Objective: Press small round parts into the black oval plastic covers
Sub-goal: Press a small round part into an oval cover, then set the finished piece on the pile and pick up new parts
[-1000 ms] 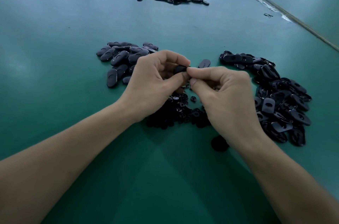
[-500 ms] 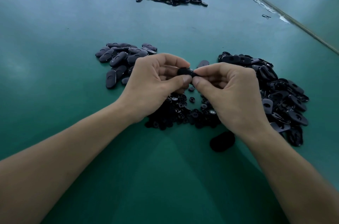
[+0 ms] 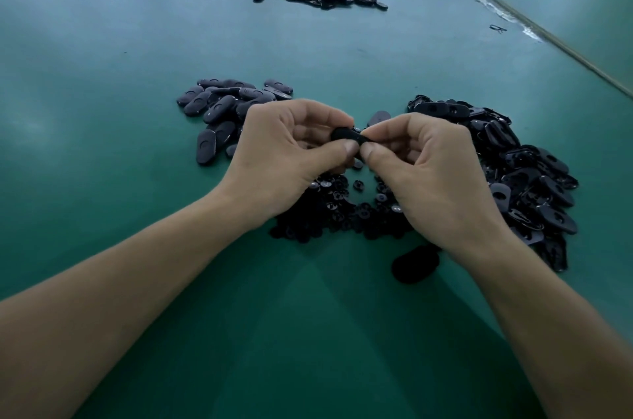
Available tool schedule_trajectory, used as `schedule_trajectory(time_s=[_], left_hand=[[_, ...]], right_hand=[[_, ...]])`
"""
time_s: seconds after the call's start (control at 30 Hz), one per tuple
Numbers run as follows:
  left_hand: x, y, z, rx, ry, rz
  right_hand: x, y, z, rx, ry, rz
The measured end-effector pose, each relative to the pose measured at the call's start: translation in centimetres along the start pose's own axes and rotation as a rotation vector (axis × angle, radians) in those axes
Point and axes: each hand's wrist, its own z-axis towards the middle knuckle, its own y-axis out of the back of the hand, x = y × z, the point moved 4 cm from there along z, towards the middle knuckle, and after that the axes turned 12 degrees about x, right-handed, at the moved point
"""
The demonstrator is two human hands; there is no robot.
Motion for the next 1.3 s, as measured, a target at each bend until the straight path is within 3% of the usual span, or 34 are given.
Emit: schedule_trajectory(time_s=[0.17, 0.27, 0.37, 0.43, 0.53, 0.9, 1.1, 1.3], left_hand=[[0.0, 0.0, 0.0, -0.008, 0.003, 0.012], [0.0, 0.0, -0.1, -0.020, -0.018, -0.023], [-0.2, -0.1, -0.1, -0.025, -0.058, -0.035], [-0.3, -0.2, -0.1, -0.022, -0.075, -0.043], [-0.5, -0.2, 0.0, -0.034, -0.088, -0.092], [-0.5, 0.7, 0.5, -0.118, -0.004, -0.351], [-0.5, 2.8, 0.8, -0.317, -0.051, -0.053], [0.6, 5.3, 1.1, -0.454, 0.012, 0.126]], right_hand=[[0.3, 0.2, 0.0, -0.010, 0.018, -0.032], [0.2, 1.4, -0.1, -0.114, -0.011, -0.320], [-1.3, 3.2, -0.3, -0.122, -0.262, -0.786], [-2.3, 4.0, -0.6, -0.058, -0.455, -0.877], [-2.8, 3.9, -0.9, 0.019, -0.568, -0.910], [-1.9, 3.9, -0.4, -0.140, -0.338, -0.783], [-2.1, 4.1, -0.7, -0.120, -0.432, -0.935], [-1.9, 4.2, -0.6, -0.123, -0.360, -0.831]])
